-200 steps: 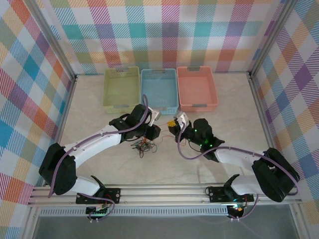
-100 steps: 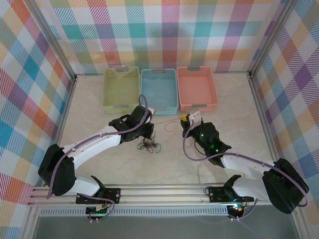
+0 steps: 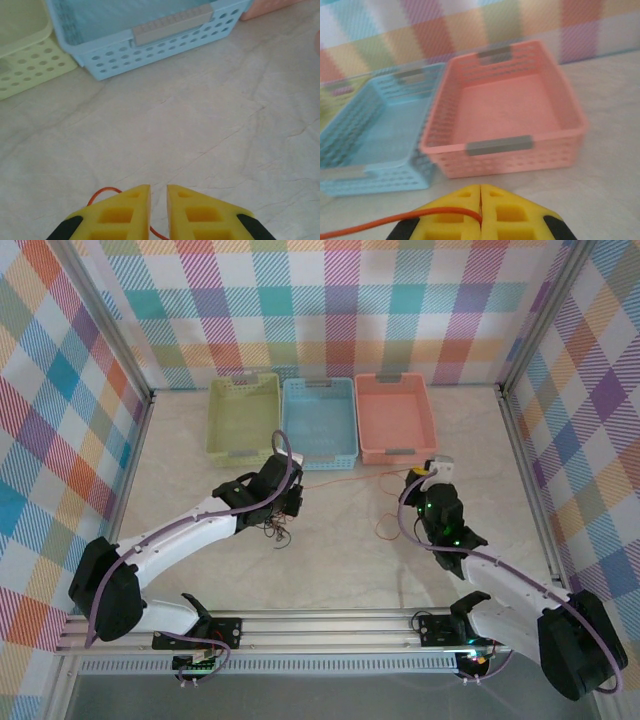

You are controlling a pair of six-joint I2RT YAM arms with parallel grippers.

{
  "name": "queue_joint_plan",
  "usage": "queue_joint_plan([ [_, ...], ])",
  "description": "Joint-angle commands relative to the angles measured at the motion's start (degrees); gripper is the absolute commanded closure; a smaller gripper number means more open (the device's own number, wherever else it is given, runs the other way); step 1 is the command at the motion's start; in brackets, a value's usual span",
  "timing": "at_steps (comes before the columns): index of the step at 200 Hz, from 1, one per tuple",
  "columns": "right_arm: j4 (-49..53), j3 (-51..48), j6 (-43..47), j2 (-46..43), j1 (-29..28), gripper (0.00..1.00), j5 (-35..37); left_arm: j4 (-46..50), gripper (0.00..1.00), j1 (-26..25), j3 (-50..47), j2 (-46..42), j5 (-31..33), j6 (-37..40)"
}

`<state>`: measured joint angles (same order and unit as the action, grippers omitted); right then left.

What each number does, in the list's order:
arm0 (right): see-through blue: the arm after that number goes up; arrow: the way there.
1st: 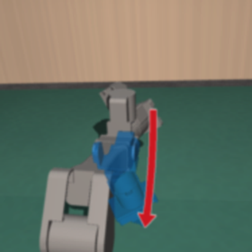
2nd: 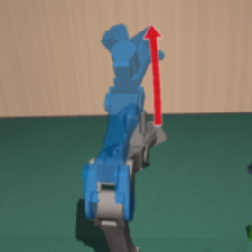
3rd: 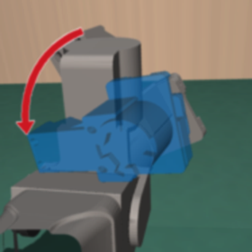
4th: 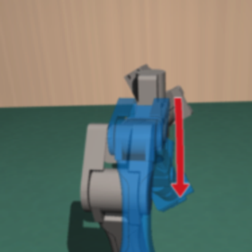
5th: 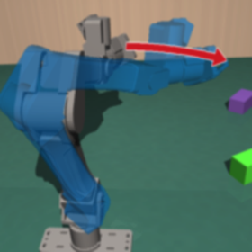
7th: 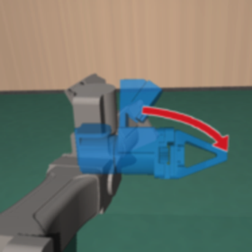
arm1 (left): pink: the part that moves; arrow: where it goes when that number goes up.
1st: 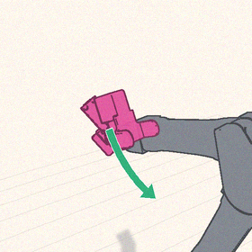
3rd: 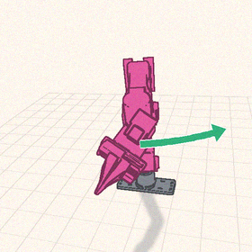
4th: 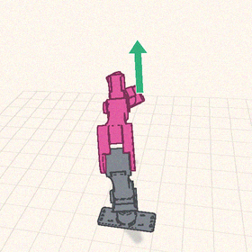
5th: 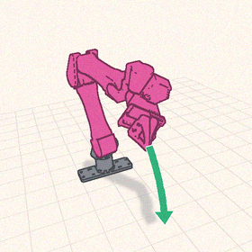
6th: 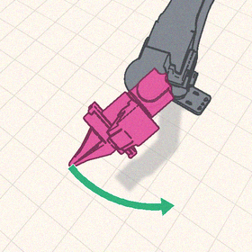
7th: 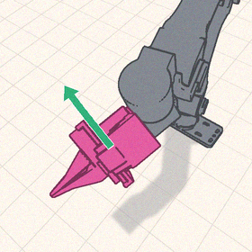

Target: Untangle the cables

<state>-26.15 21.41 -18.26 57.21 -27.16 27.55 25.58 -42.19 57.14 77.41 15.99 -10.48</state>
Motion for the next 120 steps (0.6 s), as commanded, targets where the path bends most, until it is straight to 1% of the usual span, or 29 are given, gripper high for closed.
queue_joint_plan([
  [1,4.3,-0.3,-6.8,-1.0,1.8,1.00,8.1,3.1,0.84,0.7,-1.0,-0.7,3.6,-0.5],
  [16,7.4,0.3,-9.1,-1.1,2.8,1.00,10.5,3.2,0.84,0.7,-1.0,-0.8,4.2,-0.4],
  [45,9.7,0.3,-12.1,-1.6,4.4,1.00,11.6,3.4,0.84,0.6,-0.9,-0.9,5.1,-0.4],
  [71,10.4,0.2,-12.5,-2.2,5.1,1.00,11.8,3.4,0.83,0.6,-0.9,-0.9,5.1,-0.4],
  [103,7.3,0.7,-9.3,-0.9,5.1,1.00,5.0,2.5,0.84,0.7,-1.1,-0.9,3.4,-0.3],
  [120,4.4,1.1,-6.7,-0.1,5.1,1.00,-2.4,1.3,0.84,0.6,-1.7,-1.6,1.3,-0.2],
])
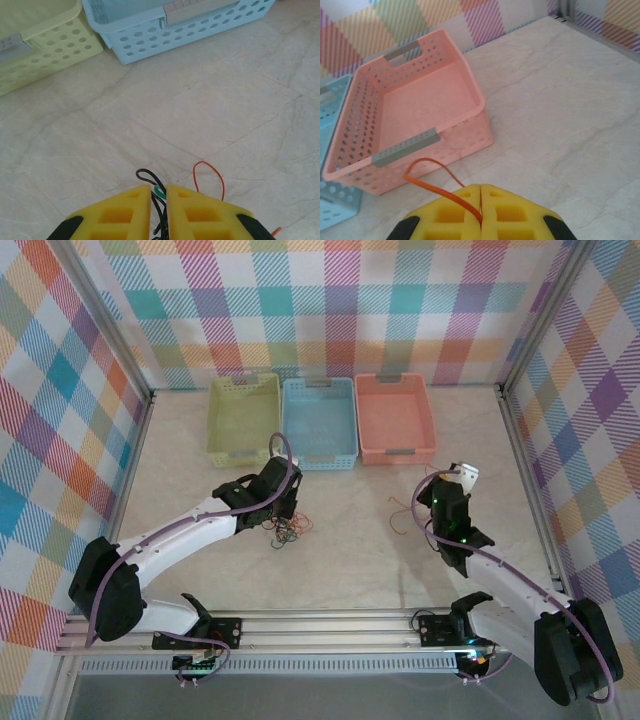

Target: Untangle the cables

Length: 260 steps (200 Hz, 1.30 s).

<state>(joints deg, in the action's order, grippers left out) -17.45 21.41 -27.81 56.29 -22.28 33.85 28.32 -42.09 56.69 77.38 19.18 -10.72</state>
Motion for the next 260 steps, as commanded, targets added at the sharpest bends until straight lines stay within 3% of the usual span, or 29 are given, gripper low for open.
queue_joint_plan([
  [1,-4.4,1.1,2.9,0.9,0.2,1.00,-9.0,-1.5,0.84,0.6,-1.3,-1.7,-2.0,0.0],
  [26,-6.9,1.4,4.8,1.2,0.2,1.00,-16.9,-3.7,0.83,0.5,-2.2,-2.6,-5.5,0.2],
  [78,-10.2,0.5,6.8,-0.9,0.1,1.00,-24.4,-9.1,0.79,0.3,-3.7,-4.4,-19.3,1.3],
  [92,-11.1,0.3,7.2,-0.9,0.1,1.00,-26.0,-10.6,0.74,0.1,-4.4,-5.2,-21.6,1.6],
  [108,-11.5,0.3,7.4,-0.7,0.1,1.00,-27.4,-11.5,0.62,-0.2,-4.9,-6.1,-22.4,1.8],
  [143,-12.6,0.4,7.6,-0.1,0.0,1.00,-30.3,-11.1,0.46,-0.3,-5.3,-7.0,-18.4,1.2],
  [241,-16.9,2.2,9.0,2.5,-0.2,1.00,-41.9,-14.6,0.41,-0.2,-9.6,-11.2,-2.4,-1.8],
  [260,-13.7,5.0,8.5,2.2,-0.2,1.00,-42.7,-15.6,0.40,0.0,-10.7,-12.4,-0.4,-2.4],
])
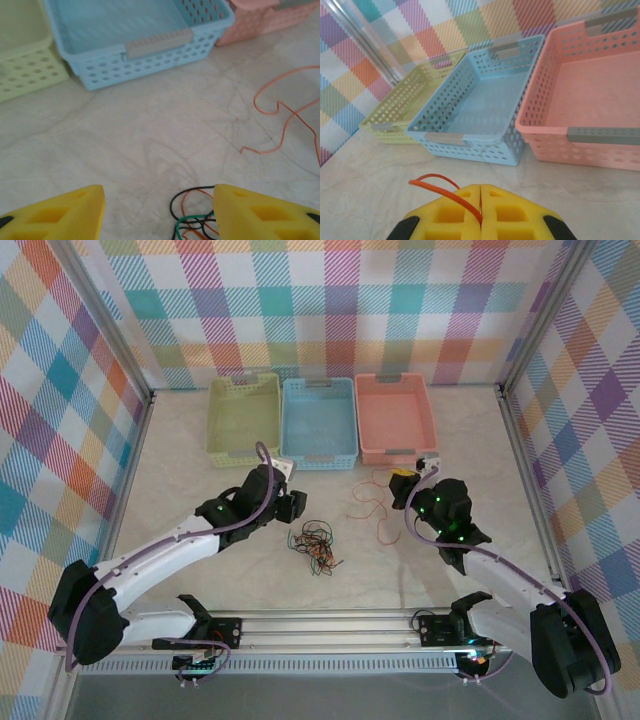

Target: Untangle the cables

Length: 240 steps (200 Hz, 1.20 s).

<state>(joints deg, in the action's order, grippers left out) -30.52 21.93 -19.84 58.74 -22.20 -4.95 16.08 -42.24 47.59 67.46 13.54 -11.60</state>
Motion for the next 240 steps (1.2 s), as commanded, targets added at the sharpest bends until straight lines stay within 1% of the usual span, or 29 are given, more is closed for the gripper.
queue_joint_plan([
  [1,-0.4,4.7,0.5,-0.2,-0.3,1.00,-3.9,-3.3,0.40,0.2,-1.6,-2.5,5.3,-1.6],
  [31,4.6,11.4,-0.8,-0.8,-0.3,1.00,-6.7,-3.8,0.40,0.5,-2.3,-4.0,6.2,-3.1],
  [45,6.8,15.3,-1.4,0.0,-0.3,1.00,-7.0,-4.3,0.40,0.6,-2.9,-4.8,6.7,-3.2],
  [69,9.0,22.9,-2.5,3.5,-0.3,1.00,-8.1,-2.9,0.39,1.1,-2.7,-5.5,8.3,-4.5],
  [91,9.2,30.1,-4.7,7.9,-0.3,1.00,-8.9,-3.2,0.38,1.5,-3.1,-6.1,8.3,-4.8],
  [115,9.5,39.5,-6.5,14.6,-0.4,1.00,-9.4,-3.2,0.37,1.5,-3.3,-6.5,8.3,-4.8],
  [138,10.2,49.1,-8.5,21.9,-0.4,1.00,-8.2,-3.1,0.37,1.7,-3.4,-6.5,8.5,-4.8],
  [168,12.1,63.9,-11.6,33.1,-0.4,1.00,-7.9,-3.1,0.37,1.8,-3.5,-7.2,8.5,-4.8],
  [197,14.6,76.0,-13.7,44.0,-0.4,1.00,-6.2,-3.3,0.35,1.9,-3.9,-7.6,8.5,-4.4],
  [240,18.7,87.3,-14.7,56.5,-0.4,1.00,-5.5,-3.3,0.34,2.1,-3.7,-7.3,7.7,-4.3],
])
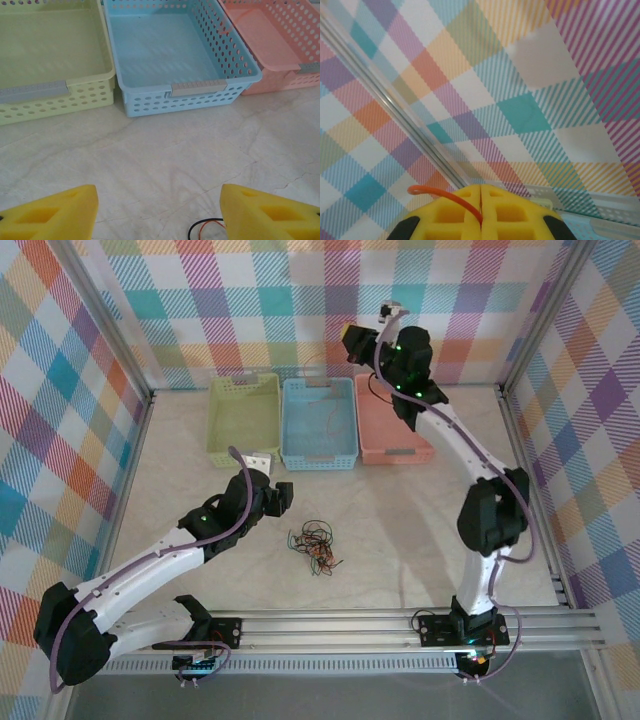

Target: Untangle the cables

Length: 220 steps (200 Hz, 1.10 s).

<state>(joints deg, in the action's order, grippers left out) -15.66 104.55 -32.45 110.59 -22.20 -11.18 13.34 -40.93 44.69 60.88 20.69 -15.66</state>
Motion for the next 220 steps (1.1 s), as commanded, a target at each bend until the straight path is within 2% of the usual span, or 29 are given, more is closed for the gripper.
queue_joint_plan([
  [1,3.9,4.8,-2.2,4.9,-0.4,1.00,0.7,-0.6,0.34,0.8,-0.8,-0.6,0.6,-0.2],
  [22,5.0,4.6,-3.7,8.5,-0.6,0.99,0.0,-0.2,0.34,0.8,-0.6,-0.5,0.2,-0.1],
  [30,4.7,3.2,-3.5,9.3,-0.8,0.91,-0.2,-0.2,0.33,0.8,-0.6,-0.4,0.1,-0.2],
  [47,4.9,0.6,-2.7,9.9,-1.1,0.80,-0.3,-0.5,0.33,0.9,-0.6,-0.2,-0.8,-0.2],
  [65,5.9,-2.2,-1.1,9.4,-1.1,0.62,-0.9,-0.8,0.32,0.9,-0.4,0.3,-2.5,-0.1],
  [80,8.2,-4.1,1.8,7.6,-1.1,0.55,-1.7,-0.6,0.32,0.9,-0.1,1.0,-3.5,0.0],
  [114,9.9,-13.7,9.7,-2.2,-1.1,0.53,-4.5,-1.0,0.32,0.9,0.2,1.9,-6.2,0.2],
  [153,3.8,-36.6,18.6,-19.3,-2.5,0.58,-12.4,-1.6,0.31,1.0,0.4,2.7,-9.2,-0.4],
  [188,1.5,-53.4,32.9,-29.9,-8.0,0.62,-17.8,-1.6,0.31,1.0,0.7,3.5,-10.2,-0.7],
  [220,1.0,-61.5,42.4,-32.6,-13.3,0.63,-26.4,-1.9,0.31,1.0,0.3,3.2,-9.2,-0.7],
])
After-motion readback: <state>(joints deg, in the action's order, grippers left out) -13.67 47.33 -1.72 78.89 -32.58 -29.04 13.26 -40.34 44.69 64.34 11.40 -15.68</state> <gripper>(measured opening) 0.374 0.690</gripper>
